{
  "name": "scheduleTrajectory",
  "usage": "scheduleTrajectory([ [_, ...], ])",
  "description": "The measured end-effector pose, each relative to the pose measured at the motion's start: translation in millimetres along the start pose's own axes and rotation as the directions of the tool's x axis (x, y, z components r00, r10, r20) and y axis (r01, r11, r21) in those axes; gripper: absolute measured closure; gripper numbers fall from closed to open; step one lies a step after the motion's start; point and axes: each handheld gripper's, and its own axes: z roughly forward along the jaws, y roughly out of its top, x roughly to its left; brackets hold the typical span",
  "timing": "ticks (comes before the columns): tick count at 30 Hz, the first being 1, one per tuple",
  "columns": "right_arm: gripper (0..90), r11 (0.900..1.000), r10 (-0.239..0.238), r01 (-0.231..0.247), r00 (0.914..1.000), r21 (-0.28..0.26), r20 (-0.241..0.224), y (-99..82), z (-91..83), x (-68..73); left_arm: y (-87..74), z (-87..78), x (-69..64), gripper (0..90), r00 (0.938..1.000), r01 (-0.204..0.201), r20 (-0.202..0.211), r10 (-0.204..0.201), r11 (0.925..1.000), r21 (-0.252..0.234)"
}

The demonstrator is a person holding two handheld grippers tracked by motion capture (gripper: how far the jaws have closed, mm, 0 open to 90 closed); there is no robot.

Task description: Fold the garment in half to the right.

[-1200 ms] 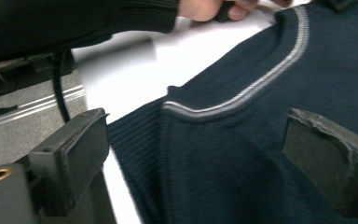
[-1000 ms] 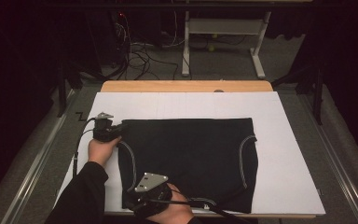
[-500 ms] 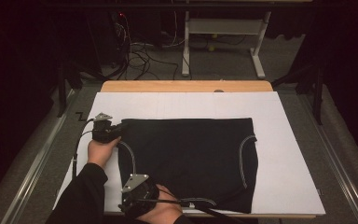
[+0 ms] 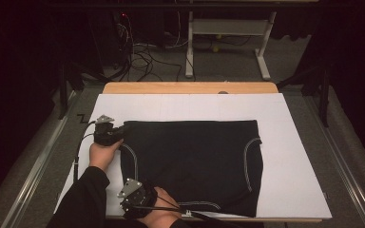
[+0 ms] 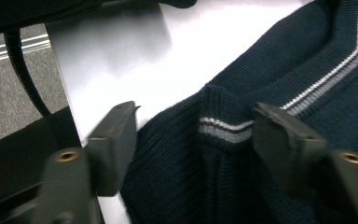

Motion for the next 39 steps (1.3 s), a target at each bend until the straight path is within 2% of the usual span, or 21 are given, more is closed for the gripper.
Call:
scheduleTrajectory([
  [8, 59.8, 0.9999, 0.009, -0.009, 0.9999, -0.007, 0.007, -4.7, -4.8, -7.7, -0.3, -0.1, -0.3, 78.8, 1.0, 0.0, -0.002, 0.0, 1.0, -0.003],
  [16, 70.2, 0.9999, 0.011, -0.011, 0.9999, -0.007, 0.01, -5.7, -5.9, -10.3, 0.0, 0.5, -0.9, 78.9, 0.9999, -0.004, -0.009, 0.004, 1.0, 0.002],
  [18, 71.5, 0.9999, 0.006, -0.006, 0.9999, -0.009, 0.015, -5.8, -5.8, -10.1, 0.1, 0.6, -0.7, 78.8, 1.0, -0.002, -0.008, 0.002, 1.0, 0.003],
  [21, 73.7, 0.9995, -0.029, 0.029, 0.9989, -0.015, 0.037, -5.5, -5.4, -6.6, 0.1, 0.3, 0.4, 78.8, 1.0, 0.004, -0.001, -0.004, 1.0, 0.003],
  [27, 76.4, 0.9992, -0.026, 0.027, 0.9993, -0.029, 0.029, -5.6, -10.1, -9.1, 0.8, 0.8, 2.8, 78.8, 0.9996, 0.027, 0.011, -0.027, 0.9996, 0.006],
  [31, 76.6, 0.996, -0.001, 0.003, 0.9997, -0.089, 0.023, -6.9, -23.1, -12.8, 2.6, -1.0, 6.7, 78.5, 0.9981, 0.052, 0.032, -0.052, 0.9986, 0.003],
  [34, 76.7, 0.9896, 0.017, -0.014, 0.9997, -0.143, 0.017, -7.7, -35.5, -16.4, 3.8, -3.0, 4.6, 78.5, 0.9992, 0.035, 0.018, -0.035, 0.9994, 0.003],
  [37, 76.7, 0.9859, 0.014, -0.011, 0.9998, -0.167, 0.013, -7.6, -44.7, -20.1, 7.3, -4.6, 2.1, 78.4, 0.9981, 0.058, 0.018, -0.058, 0.9983, 0.001],
  [39, 76.7, 0.9834, 0.019, -0.018, 0.9998, -0.181, 0.004, -7.8, -50.0, -22.2, 10.0, -2.4, -0.4, 73.7, 0.9978, 0.067, -0.006, -0.066, 0.9975, 0.023],
])
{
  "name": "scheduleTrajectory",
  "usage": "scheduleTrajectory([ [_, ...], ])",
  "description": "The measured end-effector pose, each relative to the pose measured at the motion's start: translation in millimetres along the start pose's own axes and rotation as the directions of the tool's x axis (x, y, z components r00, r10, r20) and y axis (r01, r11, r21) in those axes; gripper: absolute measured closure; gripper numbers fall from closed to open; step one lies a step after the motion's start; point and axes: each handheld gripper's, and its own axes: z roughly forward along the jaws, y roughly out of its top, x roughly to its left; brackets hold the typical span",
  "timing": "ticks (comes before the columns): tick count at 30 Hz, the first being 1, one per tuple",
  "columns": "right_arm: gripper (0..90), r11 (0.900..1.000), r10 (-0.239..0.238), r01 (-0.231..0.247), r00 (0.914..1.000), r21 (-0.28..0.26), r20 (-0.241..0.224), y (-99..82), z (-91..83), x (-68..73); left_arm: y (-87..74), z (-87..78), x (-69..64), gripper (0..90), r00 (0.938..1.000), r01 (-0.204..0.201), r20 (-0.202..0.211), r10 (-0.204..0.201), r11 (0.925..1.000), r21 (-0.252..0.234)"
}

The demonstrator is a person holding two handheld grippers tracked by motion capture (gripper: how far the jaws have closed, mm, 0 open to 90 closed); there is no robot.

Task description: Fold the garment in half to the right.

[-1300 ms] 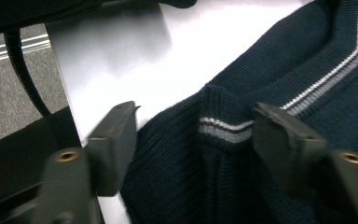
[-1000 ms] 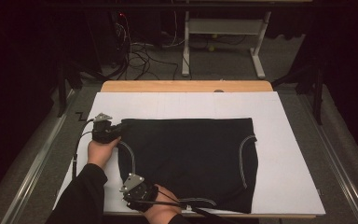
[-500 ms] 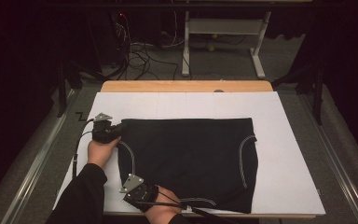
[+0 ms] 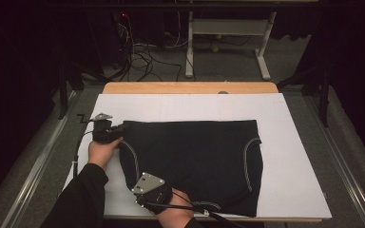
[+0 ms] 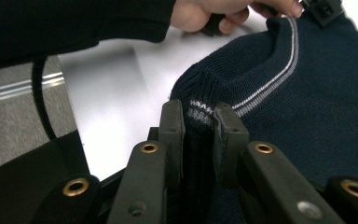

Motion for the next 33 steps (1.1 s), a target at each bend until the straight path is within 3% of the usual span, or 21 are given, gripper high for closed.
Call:
scheduleTrajectory([
  [4, 76.6, 0.9998, 0.002, -0.002, 1.0, -0.018, -0.005, -2.6, -6.4, 0.2, 1.5, 7.6, 2.1, 66.0, 0.9965, 0.08, 0.021, -0.08, 0.9964, 0.03],
  [7, 76.6, 0.9995, 0.013, -0.014, 0.9998, -0.027, -0.014, -7.3, -7.7, -1.4, 1.8, 10.1, 4.0, 60.8, 0.9939, 0.108, 0.021, -0.109, 0.9938, 0.026],
  [9, 76.6, 0.9994, 0.017, -0.017, 0.9997, -0.029, -0.019, -9.7, -8.4, -2.5, 2.8, 10.8, 4.2, 55.8, 0.9925, 0.122, -0.008, -0.122, 0.9923, 0.017],
  [10, 76.6, 0.9994, 0.02, -0.02, 0.9996, -0.029, -0.021, -10.7, -8.9, -2.9, 3.6, 12.0, 4.7, 49.3, 0.9885, 0.143, -0.051, -0.142, 0.9895, 0.018],
  [11, 76.6, 0.9993, 0.018, -0.019, 0.9994, -0.032, -0.031, -11.5, -9.7, -3.3, 3.3, 12.6, 5.9, 45.1, 0.9861, 0.159, -0.051, -0.158, 0.9869, 0.024],
  [12, 76.6, 0.9993, 0.016, -0.017, 0.9994, -0.033, -0.032, -11.7, -10.5, -2.7, 2.4, 13.2, 7.4, 47.1, 0.9857, 0.168, -0.02, -0.167, 0.9852, 0.032],
  [13, 76.6, 0.9993, 0.007, -0.008, 0.9997, -0.036, -0.024, -11.9, -11.4, -1.9, 2.0, 13.8, 7.0, 54.6, 0.9876, 0.157, -0.007, -0.157, 0.9867, 0.041],
  [16, 76.6, 0.9991, 0.006, -0.007, 0.9996, -0.041, -0.026, -12.9, -12.5, -2.6, 1.9, 14.0, 4.7, 60.6, 0.9916, 0.129, 0.003, -0.129, 0.99, 0.057],
  [18, 76.6, 0.999, 0.011, -0.012, 0.9996, -0.043, -0.027, -13.6, -12.1, -3.1, 1.7, 13.9, 2.8, 63.2, 0.9937, 0.112, -0.005, -0.112, 0.9917, 0.063],
  [21, 76.6, 0.9991, 0.01, -0.011, 0.9996, -0.041, -0.025, -14.1, -11.5, -2.1, 1.5, 14.5, -3.5, 74.1, 0.9985, 0.048, -0.03, -0.046, 0.9967, 0.065],
  [23, 76.6, 0.9992, 0.009, -0.01, 0.9996, -0.039, -0.025, -14.7, -10.9, -2.0, 1.5, 14.4, -7.3, 77.4, 0.9984, 0.014, -0.056, -0.011, 0.998, 0.062],
  [33, 76.6, 0.9989, 0.02, -0.021, 0.9995, -0.043, -0.025, -16.7, -9.0, -3.1, 7.1, 0.0, -7.4, 78.8, 0.9981, 0.006, -0.061, -0.008, 0.9996, -0.027],
])
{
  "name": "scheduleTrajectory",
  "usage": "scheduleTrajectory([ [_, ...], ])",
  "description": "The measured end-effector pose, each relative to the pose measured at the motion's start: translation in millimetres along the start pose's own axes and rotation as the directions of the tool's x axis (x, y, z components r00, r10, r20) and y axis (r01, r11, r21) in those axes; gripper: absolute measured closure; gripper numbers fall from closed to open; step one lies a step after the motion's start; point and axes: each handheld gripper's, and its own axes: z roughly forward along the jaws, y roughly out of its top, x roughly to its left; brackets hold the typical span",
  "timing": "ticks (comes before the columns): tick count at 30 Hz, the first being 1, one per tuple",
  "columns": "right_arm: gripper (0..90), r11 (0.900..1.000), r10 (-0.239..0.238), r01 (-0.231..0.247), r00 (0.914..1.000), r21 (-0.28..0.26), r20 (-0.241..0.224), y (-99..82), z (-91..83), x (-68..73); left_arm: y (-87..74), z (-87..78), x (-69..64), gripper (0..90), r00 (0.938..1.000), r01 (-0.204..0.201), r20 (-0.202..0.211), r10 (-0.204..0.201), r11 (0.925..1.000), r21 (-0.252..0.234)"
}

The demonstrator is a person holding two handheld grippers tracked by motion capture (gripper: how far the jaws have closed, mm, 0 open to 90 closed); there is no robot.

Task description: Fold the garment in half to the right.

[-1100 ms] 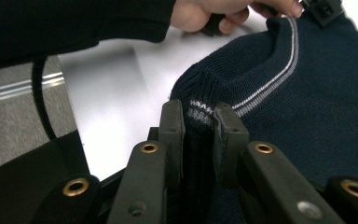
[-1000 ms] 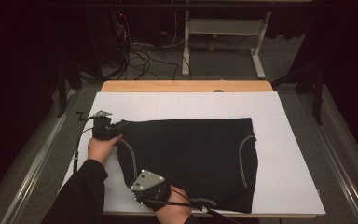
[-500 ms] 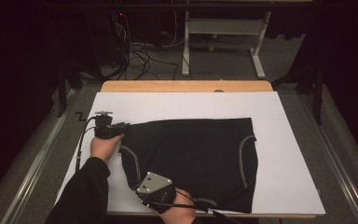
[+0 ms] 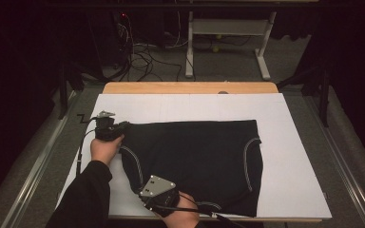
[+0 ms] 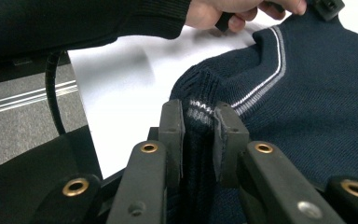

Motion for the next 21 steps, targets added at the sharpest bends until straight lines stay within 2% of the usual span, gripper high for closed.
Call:
scheduleTrajectory([
  [5, 76.6, 1.0, 0.0, 0.0, 1.0, -0.006, 0.002, 0.4, -0.2, 0.7, 3.1, -5.3, -0.9, 78.7, 1.0, 0.001, -0.001, -0.001, 0.9993, -0.038],
  [9, 76.6, 0.9999, 0.003, -0.003, 1.0, -0.015, -0.002, 2.9, -1.0, 1.9, 10.7, -10.4, -1.2, 78.7, 0.9996, -0.027, -0.007, 0.026, 0.9987, -0.044],
  [12, 76.6, 0.9998, -0.008, 0.008, 0.9999, -0.018, -0.008, 6.6, 1.5, 3.6, 16.7, -15.8, 0.0, 78.7, 0.9997, -0.025, -0.008, 0.025, 0.9975, -0.066],
  [14, 76.7, 0.9996, -0.017, 0.017, 0.9998, -0.021, -0.01, 10.7, 3.8, 5.5, 19.4, -18.5, 1.2, 78.7, 0.9993, -0.034, -0.019, 0.033, 0.9975, -0.062],
  [17, 76.6, 0.9988, -0.042, 0.042, 0.9991, -0.026, -0.009, 18.2, 6.6, 9.0, 21.2, -23.6, 4.8, 78.7, 0.9991, -0.031, -0.03, 0.029, 0.9971, -0.069],
  [21, 76.6, 0.9982, -0.05, 0.049, 0.9986, -0.034, -0.015, 27.6, 9.5, 12.1, 21.3, -33.0, 13.6, 78.6, 0.999, -0.022, -0.041, 0.019, 0.9966, -0.08],
])
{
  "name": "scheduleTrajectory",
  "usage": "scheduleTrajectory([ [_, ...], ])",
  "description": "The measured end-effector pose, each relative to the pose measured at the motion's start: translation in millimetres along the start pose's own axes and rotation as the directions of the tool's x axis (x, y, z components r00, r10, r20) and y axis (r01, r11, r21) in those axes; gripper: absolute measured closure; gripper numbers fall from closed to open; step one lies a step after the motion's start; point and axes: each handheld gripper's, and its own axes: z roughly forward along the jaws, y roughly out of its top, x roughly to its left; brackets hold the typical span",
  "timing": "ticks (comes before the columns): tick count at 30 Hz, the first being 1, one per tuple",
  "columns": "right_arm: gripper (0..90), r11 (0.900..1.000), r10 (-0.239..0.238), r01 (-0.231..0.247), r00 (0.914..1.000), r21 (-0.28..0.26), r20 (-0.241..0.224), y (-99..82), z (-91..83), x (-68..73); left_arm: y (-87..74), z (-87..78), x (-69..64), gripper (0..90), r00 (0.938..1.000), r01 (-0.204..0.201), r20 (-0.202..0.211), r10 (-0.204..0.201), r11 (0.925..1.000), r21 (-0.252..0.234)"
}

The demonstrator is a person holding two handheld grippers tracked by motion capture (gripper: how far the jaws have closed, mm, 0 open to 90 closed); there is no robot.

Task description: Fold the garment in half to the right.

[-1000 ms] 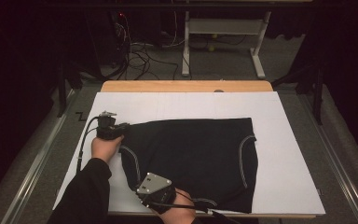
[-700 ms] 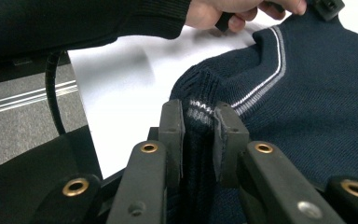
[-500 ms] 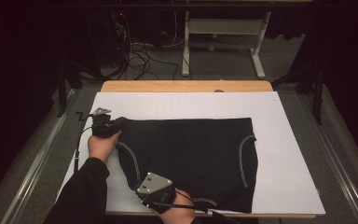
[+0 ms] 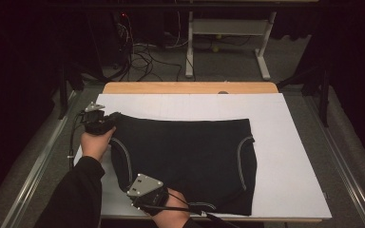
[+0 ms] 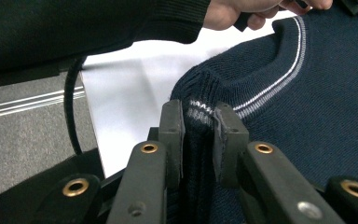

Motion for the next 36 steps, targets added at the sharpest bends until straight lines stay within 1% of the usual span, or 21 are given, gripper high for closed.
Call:
scheduleTrajectory([
  [3, 76.6, 0.9999, -0.004, 0.004, 1.0, -0.011, -0.007, 4.2, 3.9, 4.0, -1.4, -6.3, 5.3, 78.6, 0.9999, -0.005, -0.014, 0.005, 1.0, 0.001],
  [6, 76.6, 0.9999, -0.007, 0.007, 0.9998, -0.014, -0.019, 6.6, 10.1, 9.9, -2.8, -14.5, 12.9, 78.6, 0.9997, -0.002, -0.023, 0.002, 1.0, -0.007],
  [9, 76.6, 0.9998, -0.01, 0.009, 0.9993, -0.017, -0.037, 10.0, 17.7, 14.9, -4.2, -21.5, 18.7, 78.7, 0.9993, -0.012, -0.034, 0.012, 0.9999, -0.011],
  [12, 76.6, 0.9998, -0.001, 0.0, 0.9986, -0.021, -0.052, 14.9, 24.1, 19.0, -5.6, -29.9, 26.0, 78.7, 0.9985, -0.004, -0.054, 0.003, 0.9997, -0.022],
  [14, 76.6, 0.9995, -0.005, 0.003, 0.9981, -0.031, -0.061, 20.1, 28.3, 22.5, -7.1, -35.9, 32.4, 78.7, 0.9979, 0.01, -0.063, -0.012, 0.9995, -0.029],
  [15, 76.6, 0.9993, -0.009, 0.007, 0.9979, -0.036, -0.063, 23.2, 30.0, 24.3, -8.1, -38.5, 36.1, 78.7, 0.9977, 0.025, -0.063, -0.027, 0.9992, -0.032],
  [17, 76.7, 0.9986, -0.016, 0.013, 0.997, -0.051, -0.075, 28.3, 32.5, 26.9, -10.5, -44.6, 42.9, 78.7, 0.9956, 0.026, -0.089, -0.028, 0.9994, -0.023],
  [18, 76.7, 0.9981, -0.019, 0.014, 0.9967, -0.061, -0.08, 30.5, 33.2, 28.1, -11.6, -46.4, 44.6, 78.7, 0.9956, 0.025, -0.09, -0.027, 0.9994, -0.024],
  [20, 76.7, 0.9976, -0.018, 0.013, 0.9963, -0.068, -0.084, 31.6, 33.1, 29.1, -14.0, -49.8, 48.1, 78.7, 0.9965, 0.034, -0.075, -0.036, 0.9991, -0.027],
  [22, 76.7, 0.9978, -0.016, 0.011, 0.9964, -0.066, -0.083, 31.0, 32.7, 29.0, -13.6, -51.1, 46.4, 78.5, 0.9966, 0.048, -0.066, -0.05, 0.9983, -0.034],
  [23, 76.6, 0.9978, -0.018, 0.013, 0.9967, -0.065, -0.08, 30.5, 31.4, 28.7, -12.7, -51.4, 44.5, 78.5, 0.9967, 0.045, -0.065, -0.048, 0.9983, -0.038],
  [25, 76.6, 0.9974, -0.013, 0.009, 0.9977, -0.072, -0.067, 29.8, 27.6, 28.0, -9.1, -51.5, 37.9, 78.5, 0.9968, 0.046, -0.062, -0.049, 0.9977, -0.05],
  [26, 76.6, 0.9971, -0.014, 0.009, 0.9978, -0.076, -0.064, 29.6, 25.3, 27.2, -6.8, -50.9, 34.2, 78.5, 0.9967, 0.053, -0.058, -0.056, 0.9972, -0.053],
  [28, 76.5, 0.9956, -0.008, 0.003, 0.9987, -0.094, -0.05, 28.9, 18.3, 25.0, -2.3, -49.1, 27.2, 78.4, 0.9966, 0.057, -0.057, -0.06, 0.9969, -0.055],
  [30, 76.5, 0.9936, 0.007, -0.012, 0.9991, -0.113, -0.043, 27.4, 10.1, 21.3, 1.8, -46.5, 19.8, 78.3, 0.9969, 0.056, -0.052, -0.059, 0.9965, -0.062],
  [32, 76.5, 0.992, 0.017, -0.021, 0.9992, -0.124, -0.035, 25.5, 1.8, 16.8, 5.9, -43.2, 13.0, 78.3, 0.9972, 0.052, -0.051, -0.055, 0.9973, -0.053],
  [34, 76.5, 0.9908, 0.021, -0.024, 0.9995, -0.134, -0.024, 23.6, -6.5, 11.2, 11.5, -39.7, 6.0, 78.3, 0.998, 0.038, -0.048, -0.04, 0.9983, -0.045],
  [36, 76.5, 0.9894, 0.022, -0.023, 0.9997, -0.144, -0.011, 21.3, -15.3, 5.2, 17.4, -37.8, -0.3, 78.3, 0.9985, 0.029, -0.044, -0.031, 0.9984, -0.049],
])
